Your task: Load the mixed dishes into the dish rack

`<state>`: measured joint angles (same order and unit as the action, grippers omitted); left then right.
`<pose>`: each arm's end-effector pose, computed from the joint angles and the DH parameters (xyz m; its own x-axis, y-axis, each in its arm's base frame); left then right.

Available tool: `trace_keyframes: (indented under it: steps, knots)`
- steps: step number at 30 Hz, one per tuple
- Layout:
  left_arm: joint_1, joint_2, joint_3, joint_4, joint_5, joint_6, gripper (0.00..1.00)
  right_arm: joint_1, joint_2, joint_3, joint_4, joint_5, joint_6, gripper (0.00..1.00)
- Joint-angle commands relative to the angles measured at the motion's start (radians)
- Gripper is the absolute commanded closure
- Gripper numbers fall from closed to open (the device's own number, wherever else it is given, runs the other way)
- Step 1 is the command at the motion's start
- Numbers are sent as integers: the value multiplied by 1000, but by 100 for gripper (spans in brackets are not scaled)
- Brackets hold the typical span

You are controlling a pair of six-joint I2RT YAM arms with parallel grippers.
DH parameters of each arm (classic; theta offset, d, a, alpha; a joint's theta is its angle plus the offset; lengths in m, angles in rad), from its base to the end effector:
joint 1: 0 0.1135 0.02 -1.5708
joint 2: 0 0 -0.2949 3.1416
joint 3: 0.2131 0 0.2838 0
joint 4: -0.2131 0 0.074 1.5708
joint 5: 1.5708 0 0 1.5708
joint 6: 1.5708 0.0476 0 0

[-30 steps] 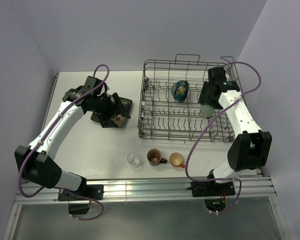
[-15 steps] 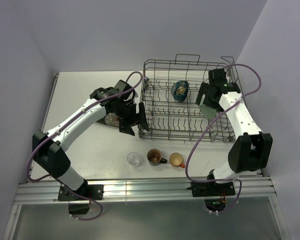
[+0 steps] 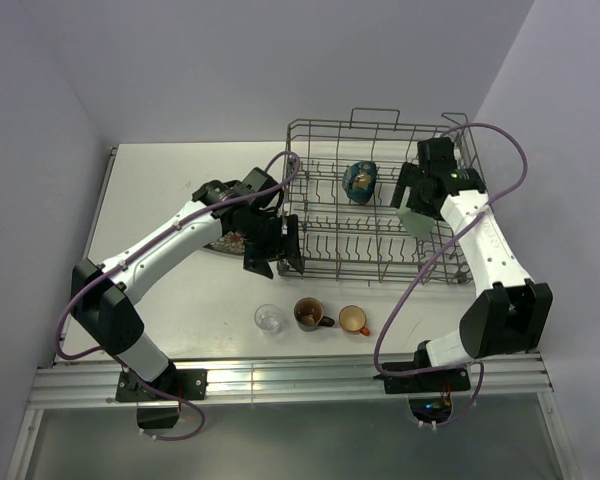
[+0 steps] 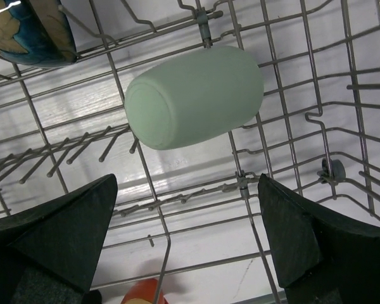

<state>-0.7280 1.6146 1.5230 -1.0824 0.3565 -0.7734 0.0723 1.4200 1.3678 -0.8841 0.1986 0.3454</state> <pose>0.2580 -0.2522 0.3331 -0.9986 0.0131 -0.0517 0.0373 0.8651 -0.5003 0.3272 0.0143 0.3533 -0.7403 0.2792 -0.6116 0.3151 0.9477 0.0512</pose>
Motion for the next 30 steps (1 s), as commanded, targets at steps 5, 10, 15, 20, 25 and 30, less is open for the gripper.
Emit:
trace_keyframes:
  steps: [5,10,15,20,25,30]
  knots:
    - [-5,-39,23,-7,-24,46,20,130,129,120,-21,174,-42,0]
    - [-7,-38,26,-8,-27,72,20,172,209,168,-52,312,-59,0]
    - [-4,-33,28,-11,-27,98,19,216,247,168,-52,421,-72,0]
    - [7,-28,35,-22,-25,128,19,250,290,178,-58,521,-79,0]
    - [32,-39,23,-20,-13,149,19,253,335,198,-62,555,-75,0]
    - [56,-53,11,-20,-7,164,19,251,372,202,-67,587,-66,0]
